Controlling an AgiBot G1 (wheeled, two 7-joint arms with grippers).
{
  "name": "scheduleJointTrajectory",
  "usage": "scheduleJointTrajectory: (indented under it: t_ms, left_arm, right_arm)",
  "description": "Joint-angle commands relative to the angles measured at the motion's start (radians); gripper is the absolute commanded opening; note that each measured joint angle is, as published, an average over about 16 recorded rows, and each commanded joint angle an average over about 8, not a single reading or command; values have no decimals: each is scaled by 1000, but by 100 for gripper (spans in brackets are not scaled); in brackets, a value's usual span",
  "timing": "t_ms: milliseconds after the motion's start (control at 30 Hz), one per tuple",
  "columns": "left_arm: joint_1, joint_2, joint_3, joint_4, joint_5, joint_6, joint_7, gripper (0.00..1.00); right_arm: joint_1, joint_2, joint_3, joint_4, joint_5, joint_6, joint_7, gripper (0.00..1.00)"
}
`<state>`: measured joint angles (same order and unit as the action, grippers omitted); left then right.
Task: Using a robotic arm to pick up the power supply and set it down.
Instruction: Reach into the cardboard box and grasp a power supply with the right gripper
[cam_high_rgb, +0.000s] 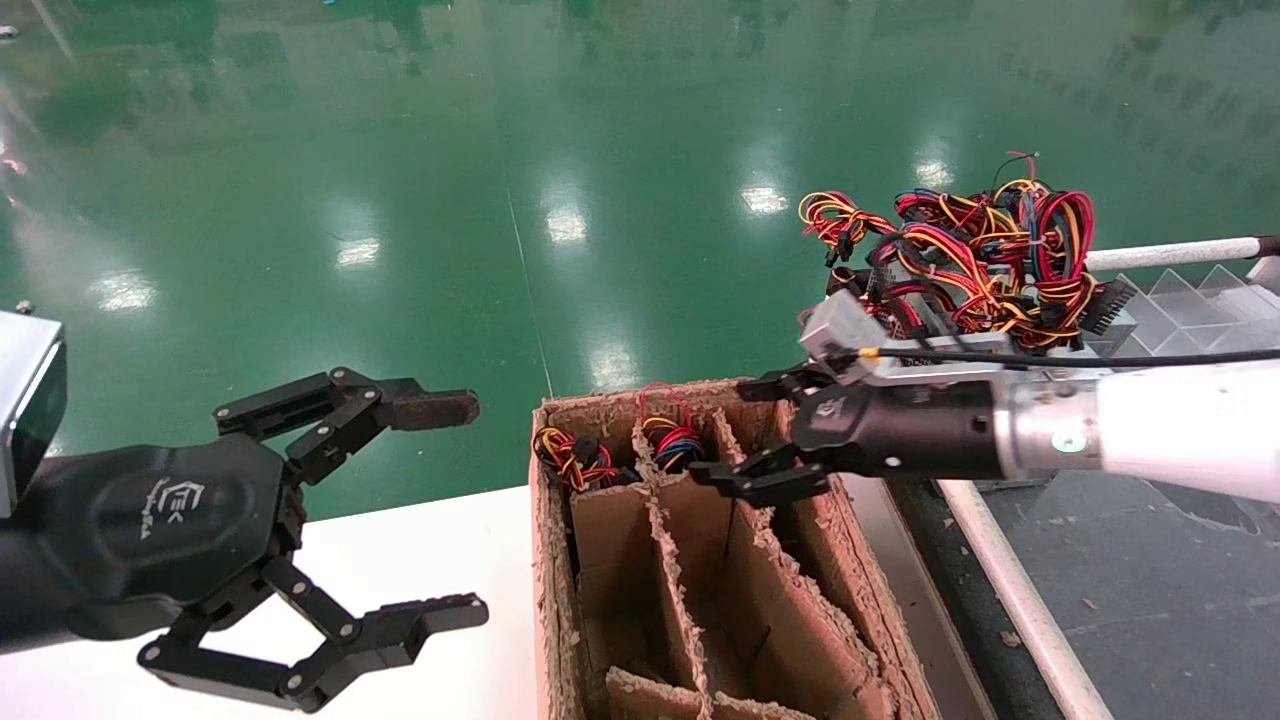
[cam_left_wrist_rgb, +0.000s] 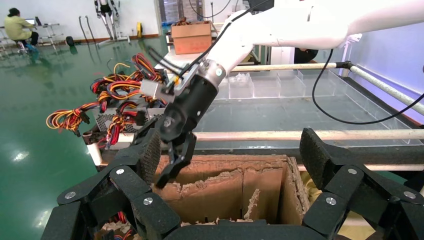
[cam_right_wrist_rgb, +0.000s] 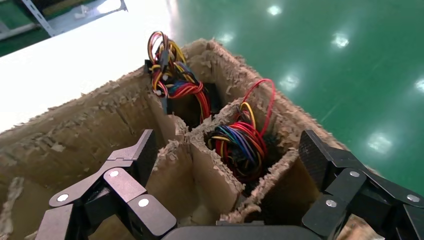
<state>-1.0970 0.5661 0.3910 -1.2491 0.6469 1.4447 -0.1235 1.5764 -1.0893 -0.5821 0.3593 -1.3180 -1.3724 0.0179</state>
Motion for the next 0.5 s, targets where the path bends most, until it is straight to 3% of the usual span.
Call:
scheduleJointTrajectory:
  t_ms: [33, 267, 333, 500]
  left_arm:
    - [0, 0, 0, 0, 0, 0, 0, 100]
    - [0, 0, 0, 0, 0, 0, 0, 100]
    - [0, 0, 0, 0, 0, 0, 0, 100]
    - [0, 0, 0, 0, 0, 0, 0, 100]
  right_arm:
    - [21, -33, -10, -58, -14, 0, -26, 100]
    - [56, -96, -18, -183, -28, 37, -88, 100]
    - [62, -109, -17, -211, -28, 63, -100, 82]
    - [67, -138, -9, -268, -22, 147, -119, 19]
